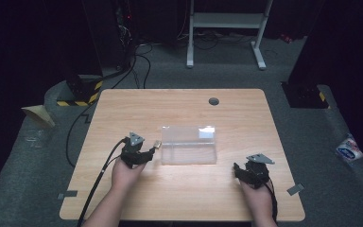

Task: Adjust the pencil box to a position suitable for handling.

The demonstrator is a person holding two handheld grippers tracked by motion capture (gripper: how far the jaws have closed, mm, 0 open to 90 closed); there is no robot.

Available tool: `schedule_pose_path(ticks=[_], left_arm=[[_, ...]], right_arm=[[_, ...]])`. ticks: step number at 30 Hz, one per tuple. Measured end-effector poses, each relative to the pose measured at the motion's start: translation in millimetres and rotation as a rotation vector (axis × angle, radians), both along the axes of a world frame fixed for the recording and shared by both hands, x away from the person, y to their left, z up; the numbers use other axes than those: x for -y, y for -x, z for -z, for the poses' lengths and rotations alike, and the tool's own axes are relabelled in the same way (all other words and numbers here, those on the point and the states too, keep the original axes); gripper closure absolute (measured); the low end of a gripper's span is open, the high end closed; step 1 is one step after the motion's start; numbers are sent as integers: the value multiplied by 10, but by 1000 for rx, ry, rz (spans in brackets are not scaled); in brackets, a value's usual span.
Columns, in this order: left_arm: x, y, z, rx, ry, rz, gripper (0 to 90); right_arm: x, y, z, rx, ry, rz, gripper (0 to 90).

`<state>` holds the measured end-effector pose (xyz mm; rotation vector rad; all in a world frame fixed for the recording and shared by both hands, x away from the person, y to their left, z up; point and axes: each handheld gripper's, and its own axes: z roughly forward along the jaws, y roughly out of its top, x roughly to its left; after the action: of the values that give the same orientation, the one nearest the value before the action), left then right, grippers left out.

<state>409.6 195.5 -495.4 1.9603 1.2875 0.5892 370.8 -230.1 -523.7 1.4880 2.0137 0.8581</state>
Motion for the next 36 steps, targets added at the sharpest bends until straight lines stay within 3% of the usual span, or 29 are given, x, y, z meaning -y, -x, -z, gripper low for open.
schedule_pose_path(ticks=[12,23,36], left_arm=[[151,-169,112,-9,-48,13,478],[213,-242,206,-17,-44,18,531],[260,-283,260,-23,-46,7,676]], right_arm=[[-2,1,-1,-1,-2,1,335],[-2,0,-1,-1,-2,1,335],[0,0,0,0,0,-1,335]])
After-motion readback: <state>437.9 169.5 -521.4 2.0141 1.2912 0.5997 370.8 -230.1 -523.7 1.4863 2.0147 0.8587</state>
